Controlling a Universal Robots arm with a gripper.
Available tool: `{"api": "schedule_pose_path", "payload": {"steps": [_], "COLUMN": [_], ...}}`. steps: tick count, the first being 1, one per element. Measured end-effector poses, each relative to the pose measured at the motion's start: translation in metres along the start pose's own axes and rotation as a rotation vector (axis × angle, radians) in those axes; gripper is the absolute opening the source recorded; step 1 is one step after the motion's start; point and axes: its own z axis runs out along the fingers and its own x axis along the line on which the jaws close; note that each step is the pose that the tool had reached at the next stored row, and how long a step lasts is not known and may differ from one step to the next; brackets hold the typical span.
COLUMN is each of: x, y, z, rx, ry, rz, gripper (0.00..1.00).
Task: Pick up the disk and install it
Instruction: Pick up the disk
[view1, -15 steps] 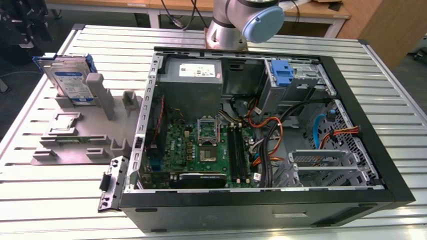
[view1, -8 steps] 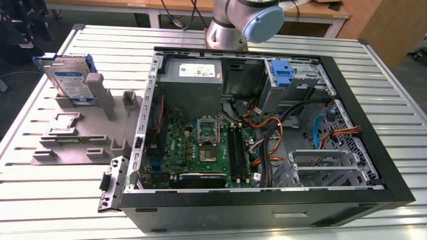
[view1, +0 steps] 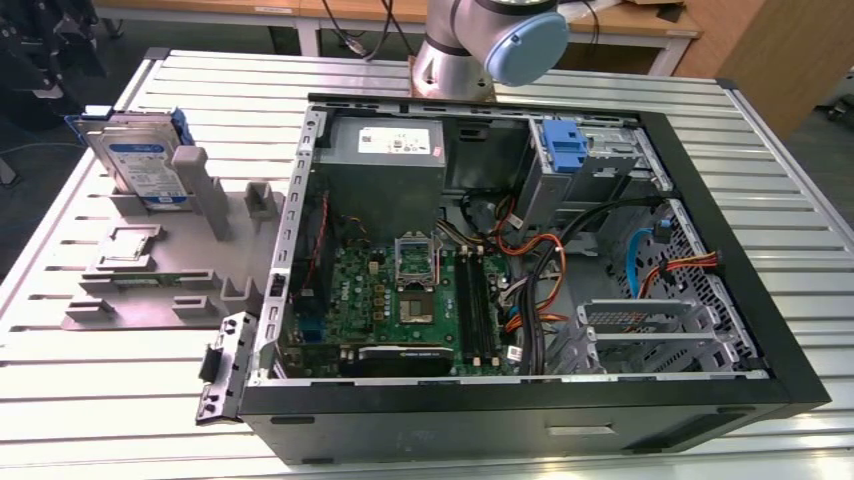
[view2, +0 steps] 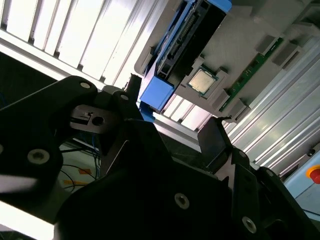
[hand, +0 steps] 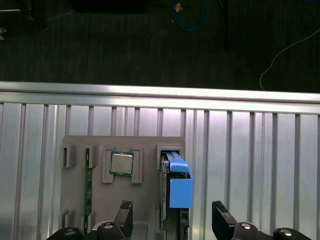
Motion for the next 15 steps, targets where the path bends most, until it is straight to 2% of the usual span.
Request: {"api": "schedule_pose_path", "payload": {"steps": [15], "x": [0.0001], "y": [0.0001], "z": [0.0008], "rx": [0.0002], "ry": [0.0], "rz": [0.0], "gripper": [0.72]}}
